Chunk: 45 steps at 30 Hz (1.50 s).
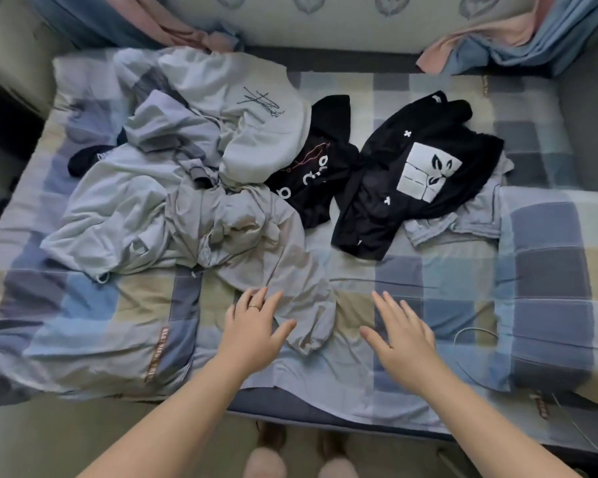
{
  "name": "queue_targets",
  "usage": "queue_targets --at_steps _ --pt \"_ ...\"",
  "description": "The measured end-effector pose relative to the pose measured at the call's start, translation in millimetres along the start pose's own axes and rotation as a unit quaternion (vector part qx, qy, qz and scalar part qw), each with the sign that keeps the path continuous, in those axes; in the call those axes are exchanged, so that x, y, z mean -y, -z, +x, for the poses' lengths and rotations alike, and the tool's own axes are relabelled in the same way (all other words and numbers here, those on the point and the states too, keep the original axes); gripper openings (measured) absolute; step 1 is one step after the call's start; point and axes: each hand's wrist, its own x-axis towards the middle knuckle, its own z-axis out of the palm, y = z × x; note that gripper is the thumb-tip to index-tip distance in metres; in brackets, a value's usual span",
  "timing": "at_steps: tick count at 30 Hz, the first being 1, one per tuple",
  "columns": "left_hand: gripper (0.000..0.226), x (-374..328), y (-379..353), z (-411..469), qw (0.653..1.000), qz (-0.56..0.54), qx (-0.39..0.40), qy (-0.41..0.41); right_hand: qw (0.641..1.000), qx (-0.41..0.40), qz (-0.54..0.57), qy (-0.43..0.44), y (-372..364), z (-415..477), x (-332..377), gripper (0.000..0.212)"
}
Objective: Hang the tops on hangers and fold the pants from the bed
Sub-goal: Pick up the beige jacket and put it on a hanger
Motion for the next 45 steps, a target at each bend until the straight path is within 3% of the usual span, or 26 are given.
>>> queue_targets --at_steps 10,17,20,23,25,29,32,35,39,45 --pt "0.07 140.1 -145.8 139.7 0.996 0.017 0.081 0.034 0.993 0.109 -0.044 -0.025 -170.7 214.6 16.0 0.073" --pt "0.083 175.1 -235.6 209.4 0.994 0.099 0.031 -0.038 0.986 0.14 -0.06 -0.072 -288.3 299.7 -14.5 0.115" --pt "0.085 174.9 -256.7 233.4 0.993 0.109 -0.001 -0.052 0.982 0.115 -0.131 -0.079 -327.3 295.7 -16.3 0.126" --pt "0.075 168.2 -268.5 245.5 0.995 0.098 -0.024 -0.012 0.979 0.035 -0.189 -0.065 -343.1 287.8 -18.4 0.105" --pt "0.057 161.9 -269.8 251.3 0.996 0.082 -0.044 0.013 0.988 -0.009 -0.148 -0.037 -341.1 289.1 -24.5 0.08" --pt "0.023 157.3 -259.4 252.5 0.998 0.055 -0.018 0.026 0.998 0.024 -0.001 -0.054 -325.8 287.3 -39.5 0.042" --pt "0.022 154.8 -255.8 227.1 0.997 0.049 0.062 0.023 0.994 0.035 0.04 -0.1 -308.3 268.6 -49.0 0.021" --pt "0.024 144.6 -256.4 182.5 0.993 -0.008 0.115 0.041 0.987 0.057 0.102 -0.109 -287.5 234.8 -53.7 0.024" --pt "0.021 115.9 -243.5 115.8 0.986 -0.088 0.126 0.072 0.974 0.066 0.181 -0.12 -250.0 166.4 -50.3 0.021" --pt "0.022 57.3 -196.4 13.3 0.981 -0.156 0.075 0.087 0.962 0.022 0.252 -0.105 -168.6 59.0 -26.8 0.019"
